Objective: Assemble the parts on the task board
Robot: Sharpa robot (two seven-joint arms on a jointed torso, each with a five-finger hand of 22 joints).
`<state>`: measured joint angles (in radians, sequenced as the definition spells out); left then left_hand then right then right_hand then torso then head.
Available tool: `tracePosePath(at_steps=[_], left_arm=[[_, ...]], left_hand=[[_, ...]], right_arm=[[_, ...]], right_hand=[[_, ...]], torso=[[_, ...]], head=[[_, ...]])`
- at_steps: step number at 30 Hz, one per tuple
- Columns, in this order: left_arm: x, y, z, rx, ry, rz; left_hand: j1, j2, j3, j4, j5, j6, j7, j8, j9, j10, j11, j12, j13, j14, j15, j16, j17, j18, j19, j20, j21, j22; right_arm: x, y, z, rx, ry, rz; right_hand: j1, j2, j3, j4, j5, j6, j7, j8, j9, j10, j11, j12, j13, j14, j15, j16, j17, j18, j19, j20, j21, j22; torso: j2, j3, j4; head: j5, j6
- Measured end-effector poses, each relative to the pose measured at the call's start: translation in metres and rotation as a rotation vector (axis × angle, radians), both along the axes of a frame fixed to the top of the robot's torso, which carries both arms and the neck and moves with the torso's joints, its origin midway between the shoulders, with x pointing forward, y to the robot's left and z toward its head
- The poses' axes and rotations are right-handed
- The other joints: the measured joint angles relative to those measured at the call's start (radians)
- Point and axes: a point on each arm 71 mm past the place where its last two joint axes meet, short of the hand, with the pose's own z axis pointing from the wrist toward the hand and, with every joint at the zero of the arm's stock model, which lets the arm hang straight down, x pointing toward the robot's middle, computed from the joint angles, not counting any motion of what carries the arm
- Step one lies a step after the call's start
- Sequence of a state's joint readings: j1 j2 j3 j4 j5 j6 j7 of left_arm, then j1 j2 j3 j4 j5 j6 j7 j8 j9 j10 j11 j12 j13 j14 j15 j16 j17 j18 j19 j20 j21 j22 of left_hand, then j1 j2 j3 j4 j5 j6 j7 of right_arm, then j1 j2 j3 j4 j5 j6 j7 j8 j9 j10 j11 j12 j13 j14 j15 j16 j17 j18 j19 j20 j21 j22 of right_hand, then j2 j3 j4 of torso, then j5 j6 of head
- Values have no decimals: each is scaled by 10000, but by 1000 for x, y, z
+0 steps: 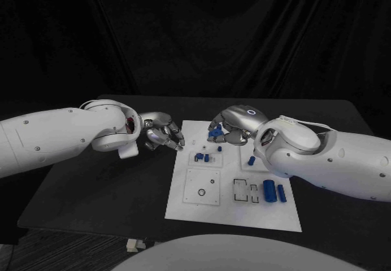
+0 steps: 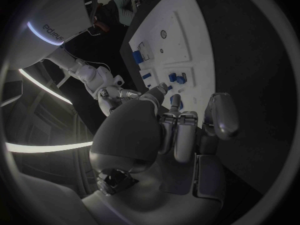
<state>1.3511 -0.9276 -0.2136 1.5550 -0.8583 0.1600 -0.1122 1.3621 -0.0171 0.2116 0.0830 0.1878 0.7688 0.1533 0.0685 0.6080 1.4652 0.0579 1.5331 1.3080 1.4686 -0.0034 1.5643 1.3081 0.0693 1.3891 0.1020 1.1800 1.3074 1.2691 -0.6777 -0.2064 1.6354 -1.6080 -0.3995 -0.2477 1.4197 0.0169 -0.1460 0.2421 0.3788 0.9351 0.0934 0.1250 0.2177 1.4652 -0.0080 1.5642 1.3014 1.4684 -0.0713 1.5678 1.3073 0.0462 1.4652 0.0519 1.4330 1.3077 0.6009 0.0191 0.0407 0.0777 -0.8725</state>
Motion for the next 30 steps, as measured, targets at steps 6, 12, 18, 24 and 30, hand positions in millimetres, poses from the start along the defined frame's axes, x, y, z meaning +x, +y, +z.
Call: tracePosePath(at_steps=[6, 12, 18, 24, 30], left_arm=[[2, 6, 2, -429, -43, 219], [3, 9, 3, -654, -66, 363], [4, 11, 2, -715, -32, 456], [4, 13, 2, -719, -6, 523], [6, 15, 2, -686, 9, 606]], left_hand=[[49, -49, 47, 46, 123, -6, 5, -18, -616, 4, 5, 0, 0, -36, 36, 0, -1, 0, -36, 36, 51, 0], [49, -49, 97, 96, 213, 107, 3, 32, -925, 33, 34, 0, 1, -36, 35, 0, -1, 0, -36, 36, 51, 0], [90, -9, 97, 96, 250, 175, 5, 32, -1040, 33, 33, 0, 1, -36, 35, 0, -2, -1, -36, 36, 50, 0], [90, -9, 97, 95, 250, 175, 5, 32, -1040, 33, 33, 1, 1, -36, 35, 0, -2, -1, -36, 36, 49, 0], [90, -9, 112, 111, 288, 224, 7, 31, -1118, 33, 33, -45, 1, -36, 35, 0, -3, 0, -73, 72, 49, 0]], right_arm=[[1, 15, -6, -686, -96, -185], [-1, 29, -19, -1319, 51, -267], [-1, 38, -34, -1968, 266, -342], [-1, 42, -43, -2434, 389, -390], [-1, 44, -46, -2666, 410, -393]], right_hand=[[-304, -491, 729, 84, 513, -472, -10, 494, 499, -8, -27, 32, 67, -23, -6, 0, 0, 1, 0, 0, 68, -1], [-514, -700, 1228, 48, 1169, -882, 20, 1016, 985, -8, -27, 31, 66, -23, -7, 0, 0, 1, 0, 0, 96, -2], [-631, -816, 1425, 50, 1393, -1100, 37, 1253, 1233, 28, 13, 31, 65, -23, -7, 0, 0, 2, 0, 0, 96, -2], [-717, -901, 1478, 104, 1393, -1154, 54, 1383, 1348, -6, 47, 31, 64, -19, 12, 0, 0, 2, -1, 0, 96, -2], [-914, -980, 1629, 145, 1049, -1262, 17, 1614, 1528, -5, 47, 31, 64, -23, 62, 0, 0, 4, 0, 0, 96, -3]], torso=[[14, -48, 43], [11, -77, 57], [4, -70, 42], [-3, -42, 27], [-9, -29, 12]], head=[[5, 0], [36, 0], [151, 0], [270, 0], [279, 0]])
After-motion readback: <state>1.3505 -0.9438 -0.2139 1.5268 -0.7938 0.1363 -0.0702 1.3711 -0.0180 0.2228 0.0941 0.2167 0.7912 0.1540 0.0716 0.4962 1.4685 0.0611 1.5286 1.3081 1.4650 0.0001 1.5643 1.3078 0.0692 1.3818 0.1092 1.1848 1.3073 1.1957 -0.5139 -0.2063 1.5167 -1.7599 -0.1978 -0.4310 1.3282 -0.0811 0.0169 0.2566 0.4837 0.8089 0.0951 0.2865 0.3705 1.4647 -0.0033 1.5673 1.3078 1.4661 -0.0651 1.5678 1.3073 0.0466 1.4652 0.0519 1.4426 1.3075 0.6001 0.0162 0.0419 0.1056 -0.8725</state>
